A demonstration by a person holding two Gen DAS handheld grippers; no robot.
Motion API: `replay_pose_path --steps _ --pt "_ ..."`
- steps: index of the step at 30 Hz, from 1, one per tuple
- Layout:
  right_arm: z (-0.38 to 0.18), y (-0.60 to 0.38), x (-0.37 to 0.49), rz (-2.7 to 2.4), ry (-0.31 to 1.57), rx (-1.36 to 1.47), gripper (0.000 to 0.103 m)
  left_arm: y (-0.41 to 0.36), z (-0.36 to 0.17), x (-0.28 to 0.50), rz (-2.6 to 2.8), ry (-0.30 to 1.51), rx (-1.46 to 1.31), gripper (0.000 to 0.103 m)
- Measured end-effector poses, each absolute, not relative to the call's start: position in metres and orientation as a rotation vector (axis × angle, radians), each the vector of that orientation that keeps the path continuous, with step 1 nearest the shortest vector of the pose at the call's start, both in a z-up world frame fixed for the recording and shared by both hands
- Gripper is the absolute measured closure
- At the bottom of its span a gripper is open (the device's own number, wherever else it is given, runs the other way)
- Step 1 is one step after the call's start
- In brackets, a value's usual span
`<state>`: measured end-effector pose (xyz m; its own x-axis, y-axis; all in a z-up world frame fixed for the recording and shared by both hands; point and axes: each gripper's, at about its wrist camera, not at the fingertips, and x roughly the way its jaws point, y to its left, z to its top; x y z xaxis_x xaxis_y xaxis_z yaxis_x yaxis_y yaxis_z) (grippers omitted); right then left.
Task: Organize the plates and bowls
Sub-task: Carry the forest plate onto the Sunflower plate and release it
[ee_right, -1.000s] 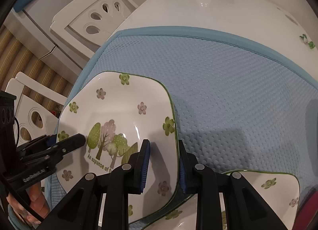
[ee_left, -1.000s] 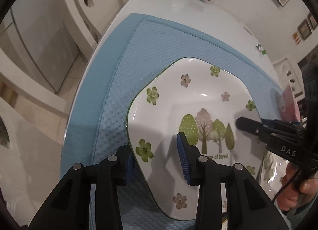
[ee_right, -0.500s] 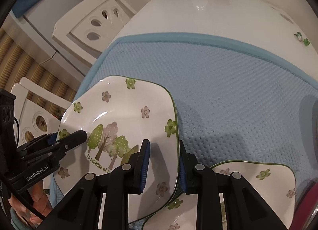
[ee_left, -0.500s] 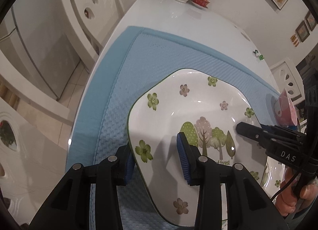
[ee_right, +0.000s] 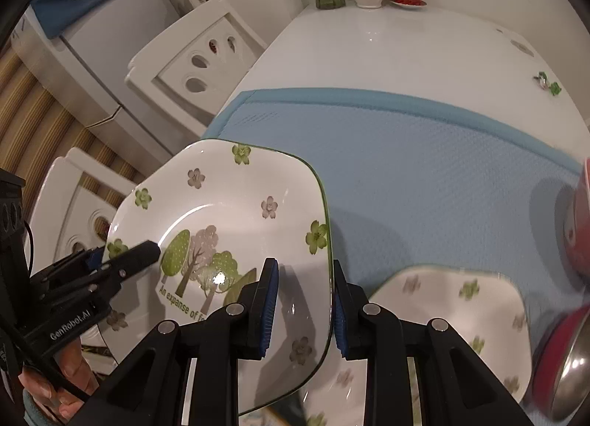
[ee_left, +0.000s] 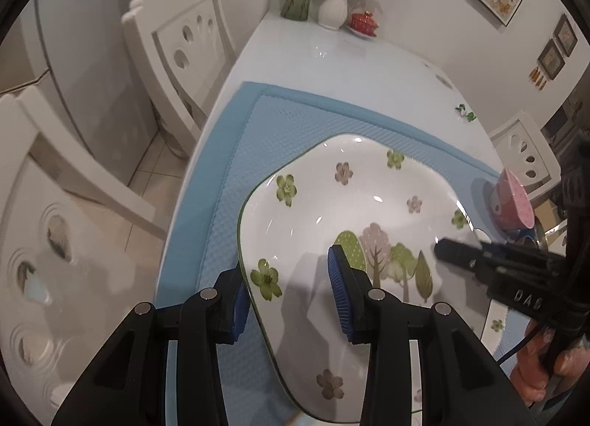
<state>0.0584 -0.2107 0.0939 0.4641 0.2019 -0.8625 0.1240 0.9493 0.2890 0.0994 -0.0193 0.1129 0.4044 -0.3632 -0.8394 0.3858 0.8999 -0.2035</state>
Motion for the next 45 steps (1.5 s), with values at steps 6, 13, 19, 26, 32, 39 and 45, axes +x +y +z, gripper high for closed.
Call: replay_pose_path --steps 6,13,19,26,32,39,45 --pt "0.106 -0.192 0.015 0.084 1.102 0.328 0.077 -0.002 0.125 0.060 -0.482 1.032 0.059 0.068" --pt "0.101 -0.173 -0.053 0.102 1.141 0.311 0.077 0.015 0.115 0.001 -0.495 1.064 0.082 0.068" --pt "0.080 -0.165 -0.091 0.112 1.221 0.309 0.076 0.019 0.091 -0.036 -0.498 1.135 0.106 0.068" --pt "0.058 -0.166 -0.108 0.097 1.267 0.320 0.076 0.017 0.067 -0.048 -0.481 1.192 0.085 0.068" --pt "0.053 -0.182 -0.108 0.093 1.255 0.402 0.076 0.013 0.062 -0.046 -0.457 1.209 0.049 0.068" --pt "0.059 -0.188 -0.108 0.096 1.235 0.464 0.076 0.019 0.063 -0.048 -0.445 1.218 0.010 0.068" --pt "0.063 -0.191 -0.112 0.078 1.223 0.467 0.076 0.020 0.062 -0.051 -0.439 1.218 0.019 0.068"
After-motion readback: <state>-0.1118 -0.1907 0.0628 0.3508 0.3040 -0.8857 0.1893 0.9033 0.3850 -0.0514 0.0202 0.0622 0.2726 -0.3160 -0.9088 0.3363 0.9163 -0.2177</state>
